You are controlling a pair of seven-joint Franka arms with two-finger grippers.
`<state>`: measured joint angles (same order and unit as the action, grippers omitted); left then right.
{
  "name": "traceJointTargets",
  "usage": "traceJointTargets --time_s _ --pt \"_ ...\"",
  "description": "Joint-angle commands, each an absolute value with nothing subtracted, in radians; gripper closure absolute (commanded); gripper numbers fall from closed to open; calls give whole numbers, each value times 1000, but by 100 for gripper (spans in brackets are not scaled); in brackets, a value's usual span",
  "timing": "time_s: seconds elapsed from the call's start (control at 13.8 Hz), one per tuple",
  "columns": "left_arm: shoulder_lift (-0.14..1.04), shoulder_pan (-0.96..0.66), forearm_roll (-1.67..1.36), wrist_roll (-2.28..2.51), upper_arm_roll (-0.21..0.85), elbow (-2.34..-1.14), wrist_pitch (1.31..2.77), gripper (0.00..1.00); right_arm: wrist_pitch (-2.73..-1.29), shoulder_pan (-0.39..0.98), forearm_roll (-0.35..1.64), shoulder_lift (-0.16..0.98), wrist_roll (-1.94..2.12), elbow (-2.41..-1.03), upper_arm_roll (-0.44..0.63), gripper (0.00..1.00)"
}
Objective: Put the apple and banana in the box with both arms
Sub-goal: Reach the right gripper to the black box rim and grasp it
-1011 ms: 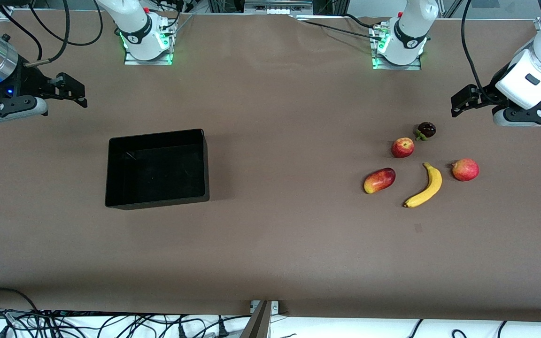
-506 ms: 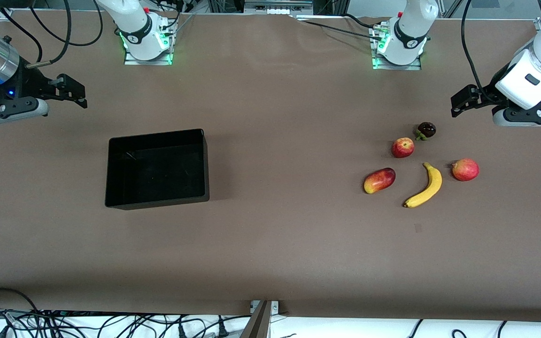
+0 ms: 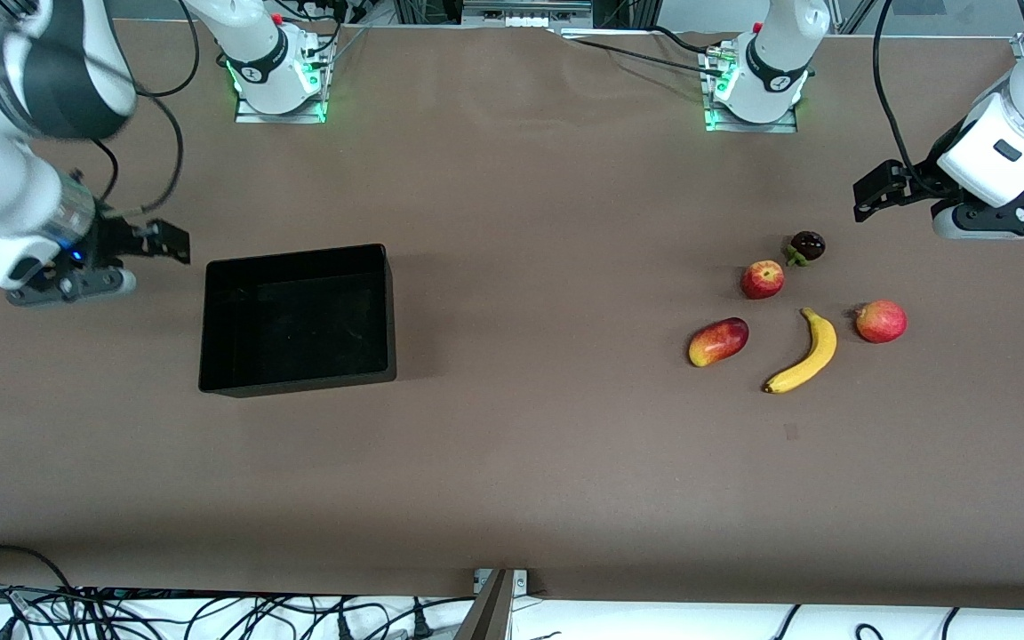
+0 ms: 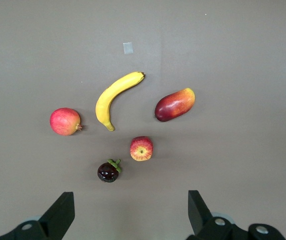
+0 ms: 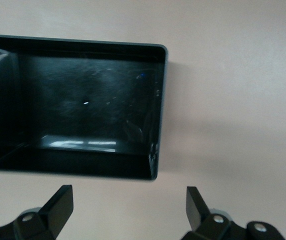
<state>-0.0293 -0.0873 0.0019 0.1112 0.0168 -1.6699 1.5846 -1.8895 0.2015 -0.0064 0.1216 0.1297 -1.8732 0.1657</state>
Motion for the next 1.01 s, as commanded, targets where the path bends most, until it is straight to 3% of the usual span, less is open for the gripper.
traceJointTargets --time_s 0.0,0.43,0.65,0.79,0.94 --pt "-12 -86 6 87 18 -1635 1559 0 -2003 196 -15 193 170 -1916 190 0" --pt "-12 -86 6 87 17 -1634 1559 0 -2330 183 18 288 186 -2098 204 0" --pt "-12 -86 6 87 17 -1635 1559 0 -2387 183 38 314 186 -2131 204 3" --pt "-12 -86 6 87 17 -1635 1559 0 -2388 183 38 325 186 -2132 204 18" --pt "-12 -86 6 87 17 -1635 1559 0 -2387 183 43 337 186 -2132 204 44"
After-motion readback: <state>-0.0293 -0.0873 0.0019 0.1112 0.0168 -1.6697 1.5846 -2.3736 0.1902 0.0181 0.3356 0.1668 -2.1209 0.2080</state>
